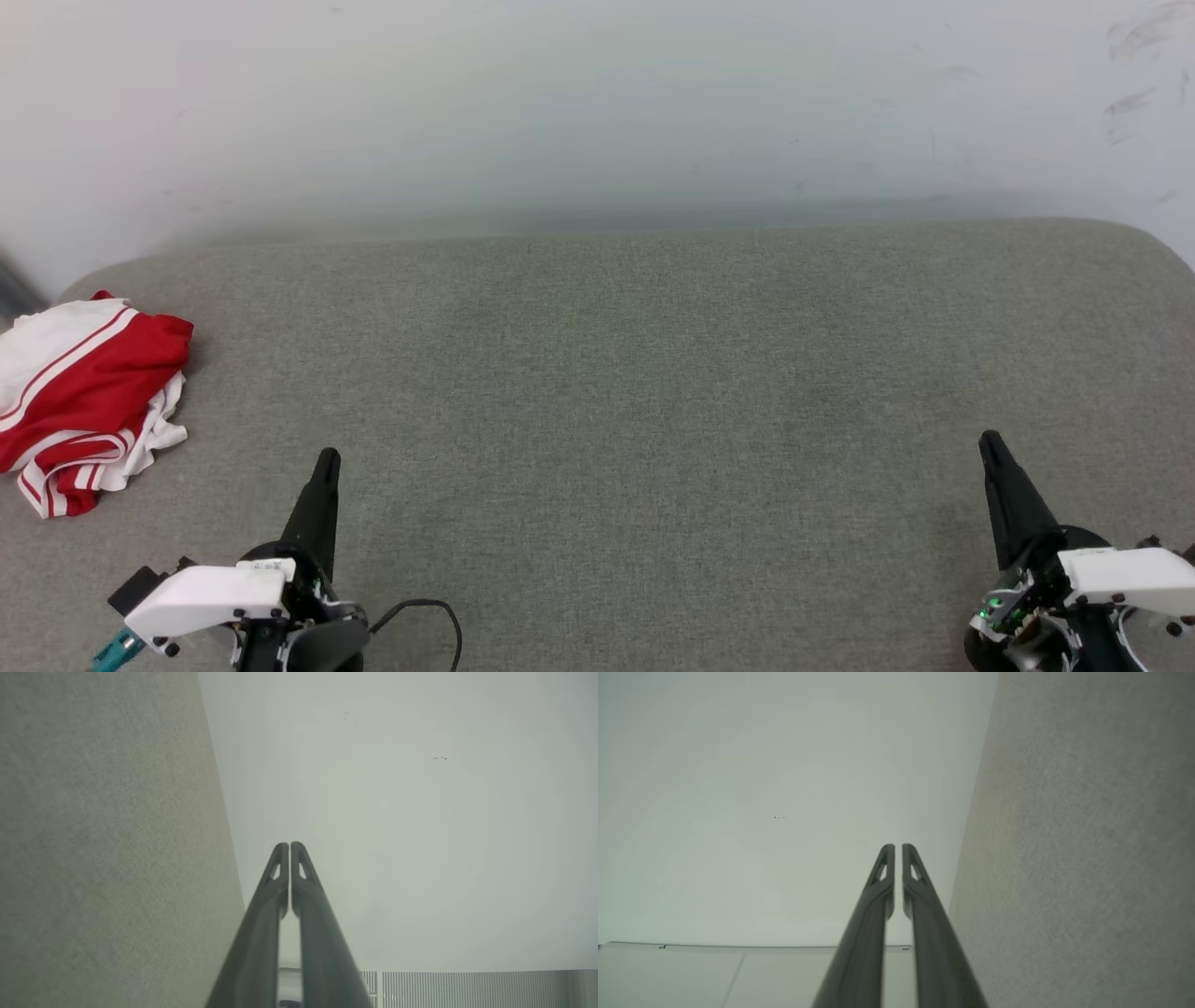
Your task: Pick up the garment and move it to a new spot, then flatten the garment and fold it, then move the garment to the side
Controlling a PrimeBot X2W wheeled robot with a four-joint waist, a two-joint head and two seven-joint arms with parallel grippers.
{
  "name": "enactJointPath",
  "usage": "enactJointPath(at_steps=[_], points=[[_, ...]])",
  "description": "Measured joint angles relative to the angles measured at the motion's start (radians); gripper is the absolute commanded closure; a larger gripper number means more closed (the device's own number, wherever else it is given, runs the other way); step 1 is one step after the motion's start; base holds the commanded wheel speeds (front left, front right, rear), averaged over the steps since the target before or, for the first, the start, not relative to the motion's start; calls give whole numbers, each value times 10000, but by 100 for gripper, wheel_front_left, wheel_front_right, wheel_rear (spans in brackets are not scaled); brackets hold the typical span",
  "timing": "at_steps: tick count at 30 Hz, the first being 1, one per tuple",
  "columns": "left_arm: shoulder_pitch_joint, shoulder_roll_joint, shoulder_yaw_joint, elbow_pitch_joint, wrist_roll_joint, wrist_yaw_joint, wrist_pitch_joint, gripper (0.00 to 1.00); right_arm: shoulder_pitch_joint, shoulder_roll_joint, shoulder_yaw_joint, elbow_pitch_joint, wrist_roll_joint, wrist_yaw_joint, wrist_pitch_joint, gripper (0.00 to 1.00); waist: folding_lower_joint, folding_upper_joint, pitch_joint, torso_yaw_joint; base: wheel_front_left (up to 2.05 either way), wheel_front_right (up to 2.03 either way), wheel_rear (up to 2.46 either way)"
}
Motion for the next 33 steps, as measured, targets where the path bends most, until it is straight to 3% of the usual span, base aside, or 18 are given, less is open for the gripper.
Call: enactJointPath(at_steps=[8,18,33], points=[[378,-35,-104,119,98,2,-224,0,401,6,63,259,-132,-2,-232,0,0,0,5,-1,0,0,0],[382,-33,-63,-472,1578,253,-717,0,405,8,46,-79,-1248,-2,-715,0,-1,0,27,3,0,0,0],[465,-29,-520,-1327,4734,995,-1327,0,477,10,272,-1179,-4719,-2,-1325,0,0,0,59,9,0,0,0]])
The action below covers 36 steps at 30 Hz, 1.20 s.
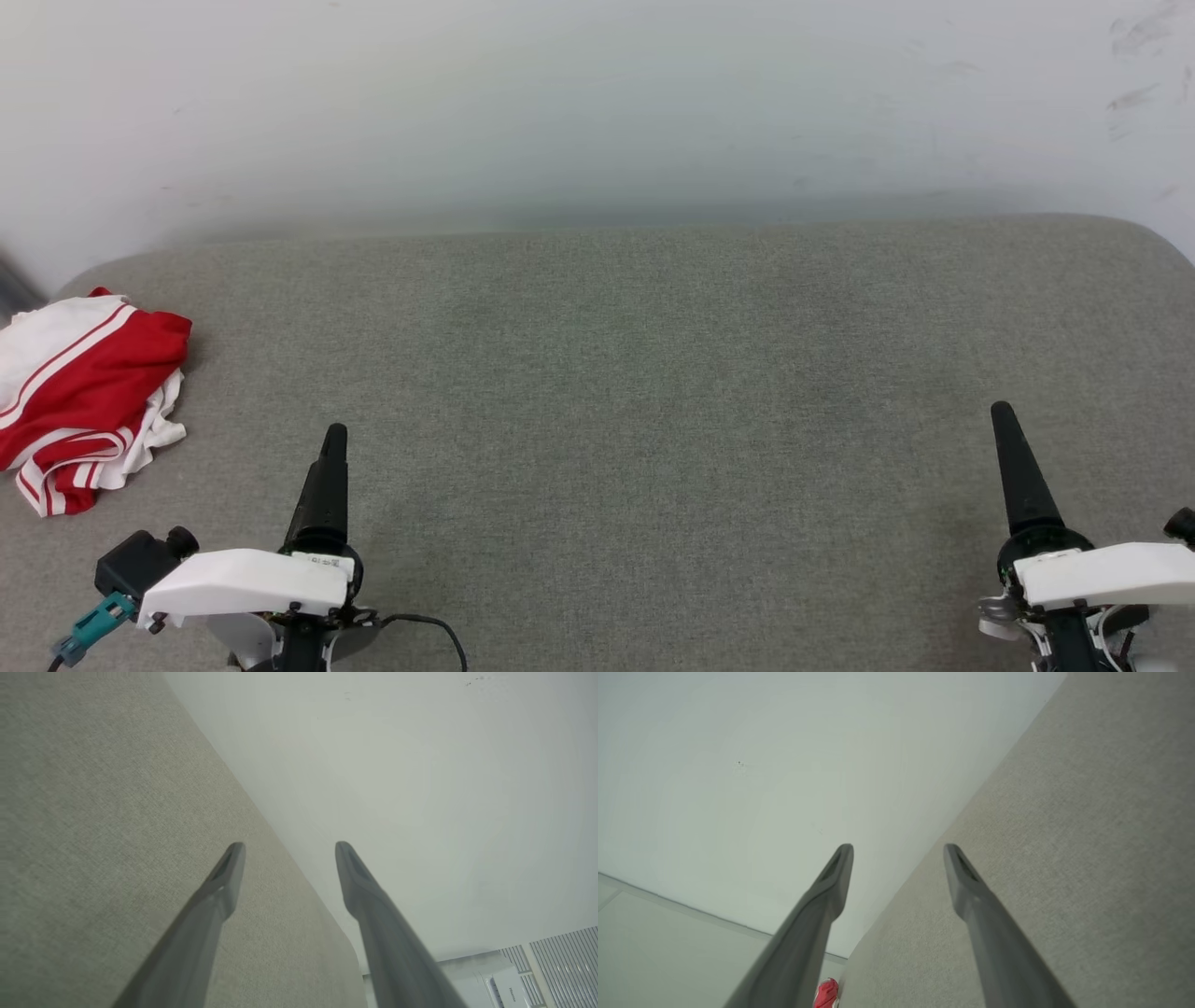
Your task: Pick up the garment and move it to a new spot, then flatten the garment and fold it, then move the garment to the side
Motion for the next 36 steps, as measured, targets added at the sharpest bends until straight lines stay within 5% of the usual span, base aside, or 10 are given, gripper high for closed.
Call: enactJointPath(at_steps=[36], points=[[327,159,-1250,-688,6034,1149,-1164,0,444,0,796,-989,-5825,0,-1156,0,0,0,16,23,0,0,0]])
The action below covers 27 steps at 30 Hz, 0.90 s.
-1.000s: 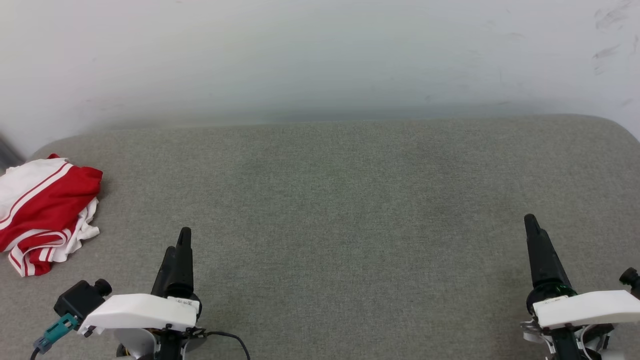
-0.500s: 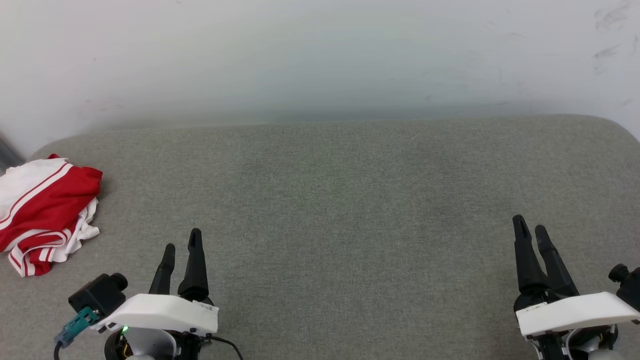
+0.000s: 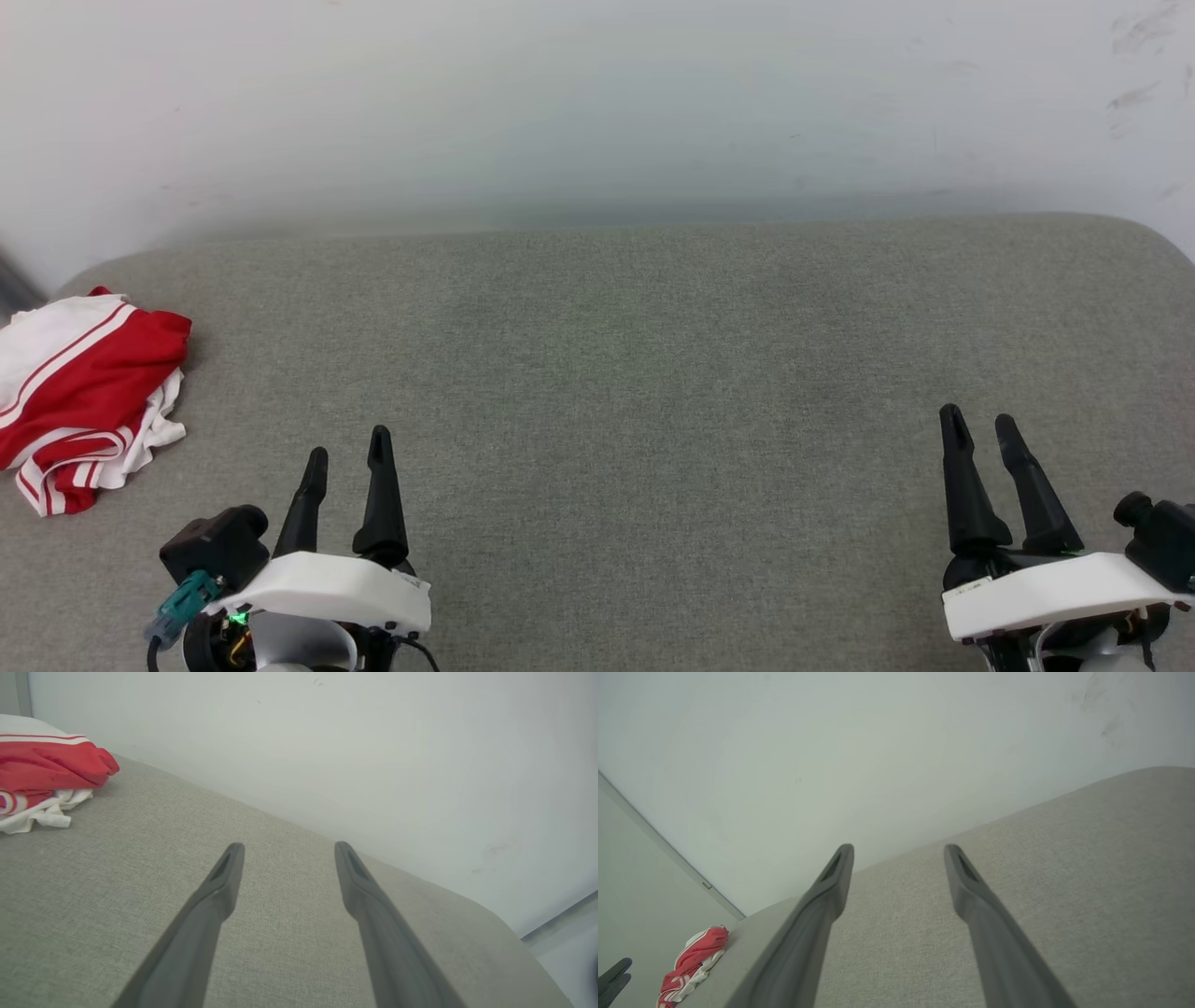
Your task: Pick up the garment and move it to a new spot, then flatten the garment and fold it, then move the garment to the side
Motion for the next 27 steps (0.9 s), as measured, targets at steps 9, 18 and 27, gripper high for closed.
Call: enactJointPath(at_steps=[9,18,27], points=[[17,157,-314,-117,972,291,-219,0,94,0,82,-140,-1037,0,-245,0,0,0,-4,10,0,0,0],[102,236,-600,-209,1818,441,-445,0,138,0,119,-267,-1916,0,-456,0,0,0,-2,14,0,0,0],[192,251,-759,-253,2558,573,-637,0,236,0,113,-380,-2725,0,-660,0,0,0,8,-3,0,0,0]])
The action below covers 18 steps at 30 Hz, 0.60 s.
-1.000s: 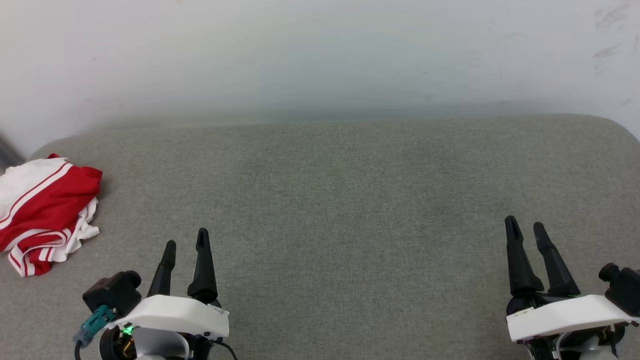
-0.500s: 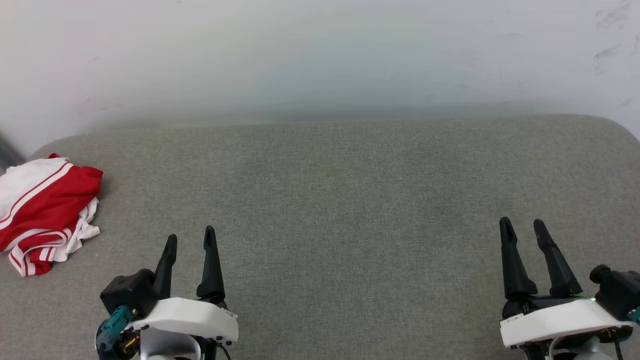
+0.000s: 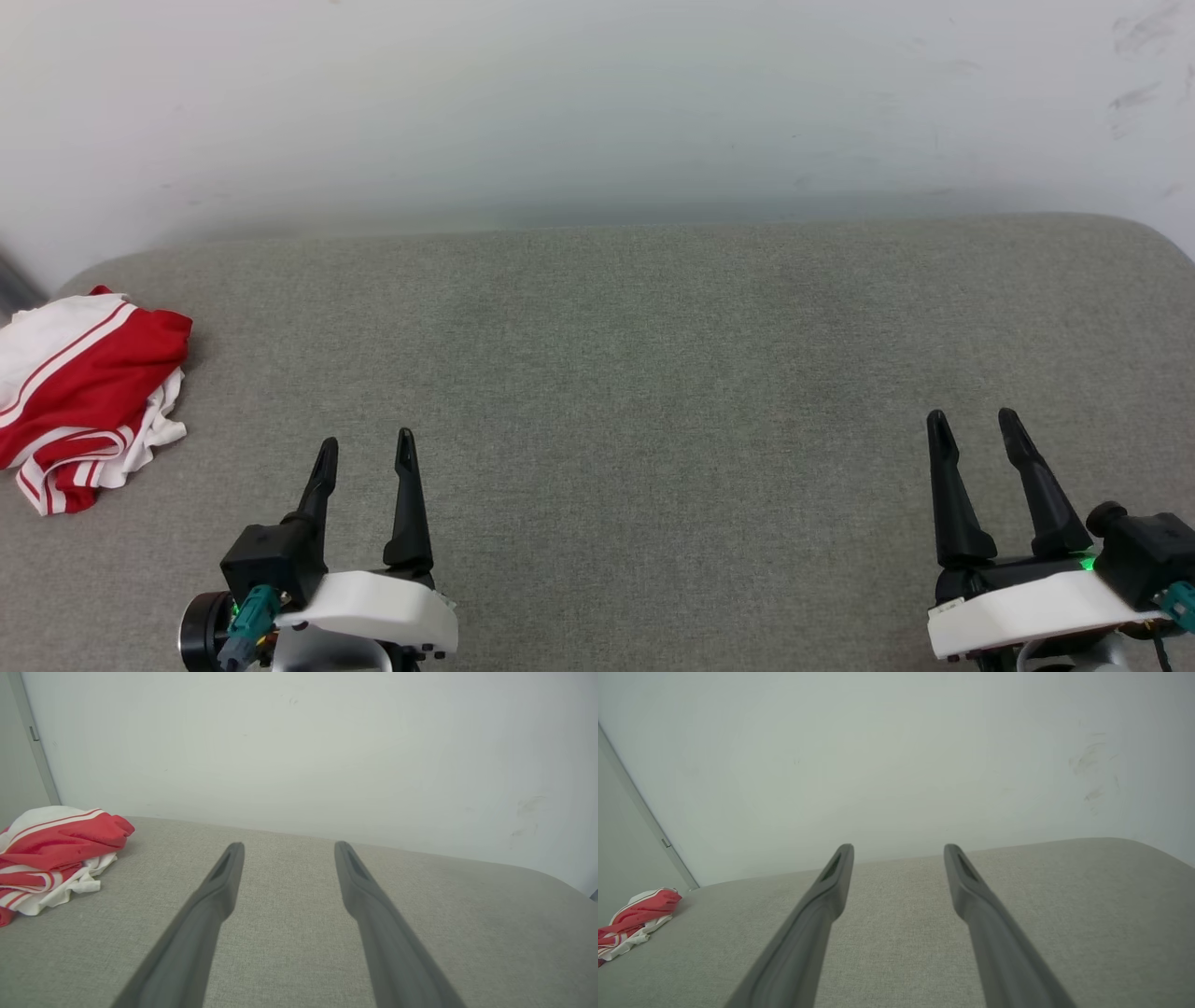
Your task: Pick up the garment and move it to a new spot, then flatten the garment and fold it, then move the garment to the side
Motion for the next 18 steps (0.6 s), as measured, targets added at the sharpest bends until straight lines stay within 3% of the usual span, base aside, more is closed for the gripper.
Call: enactJointPath(at_steps=[18], points=[[182,-146,73,-2,1139,-182,-355,0,120,-2,4,-94,-1057,0,-366,0,0,0,-6,11,0,0,0]])
